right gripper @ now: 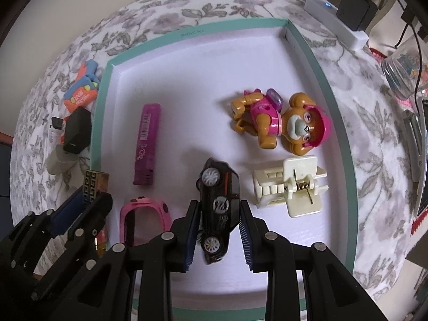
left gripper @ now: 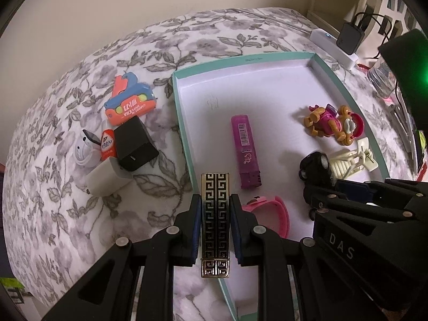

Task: Organize rigid objects
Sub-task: 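Lower the gold bar and toy car into the tray and open both tools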

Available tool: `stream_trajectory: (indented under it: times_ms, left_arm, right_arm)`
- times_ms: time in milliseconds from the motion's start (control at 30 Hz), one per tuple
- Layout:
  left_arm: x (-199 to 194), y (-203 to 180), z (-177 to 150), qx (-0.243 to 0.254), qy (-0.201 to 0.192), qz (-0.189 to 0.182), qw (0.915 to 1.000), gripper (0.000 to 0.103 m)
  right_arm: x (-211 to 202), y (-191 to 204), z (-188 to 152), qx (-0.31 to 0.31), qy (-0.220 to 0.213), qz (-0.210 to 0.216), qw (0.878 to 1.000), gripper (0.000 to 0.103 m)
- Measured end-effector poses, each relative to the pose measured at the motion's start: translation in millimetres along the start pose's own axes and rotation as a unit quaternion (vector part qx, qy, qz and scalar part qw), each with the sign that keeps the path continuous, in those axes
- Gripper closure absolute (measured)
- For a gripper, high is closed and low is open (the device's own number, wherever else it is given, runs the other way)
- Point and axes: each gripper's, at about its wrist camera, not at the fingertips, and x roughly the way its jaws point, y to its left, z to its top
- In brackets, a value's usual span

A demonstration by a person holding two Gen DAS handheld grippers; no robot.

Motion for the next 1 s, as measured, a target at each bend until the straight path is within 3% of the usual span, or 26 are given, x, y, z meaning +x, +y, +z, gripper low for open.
stream_trajectory:
  times_ms: [300, 400, 533, 700, 867, 1000]
  left_arm:
    - [-0.5, 1.0, 0.3, -0.001, -0.001, -0.005, 1.0000, 0.081]
    - [-0.9, 1.6, 1.0, -0.002, -0.001, -0.008, 1.0000, 0.078]
    - [-5.0, 3.3, 2.7, -0.005, -0.010, -0.005, 0.9999, 0.067]
    - [-13.5, 7.6, 5.1, -0.013, -0.024, -0.010, 0.9996, 0.064]
    - [-21.6, 14.3, 8.7, -0.023, -0.039, -0.005, 0.9990, 0.053]
    - [-24.2, 20.5, 9.2, -0.033, -0.043, -0.004, 0.9985, 0.052]
  right_arm:
    - [0.5, 0.3, 0.1, 0.004, 0.001, -0.004, 1.000, 0.070]
    - [-0.7, -0.9, 1.5, 0.007, 0.001, -0.009, 1.000, 0.061]
    - [-8.1, -5.0, 4.0, 0.012, -0.005, -0.007, 1.000, 0.058]
    - [-21.4, -2.5, 6.3, 0.010, -0.021, -0.010, 1.000, 0.057]
    - [-39.4, -2.0, 5.7, 0.013, -0.046, -0.005, 0.999, 0.057]
    - [-51.8, -2.8, 2.8, 0.012, -0.066, -0.006, 0.998, 0.057]
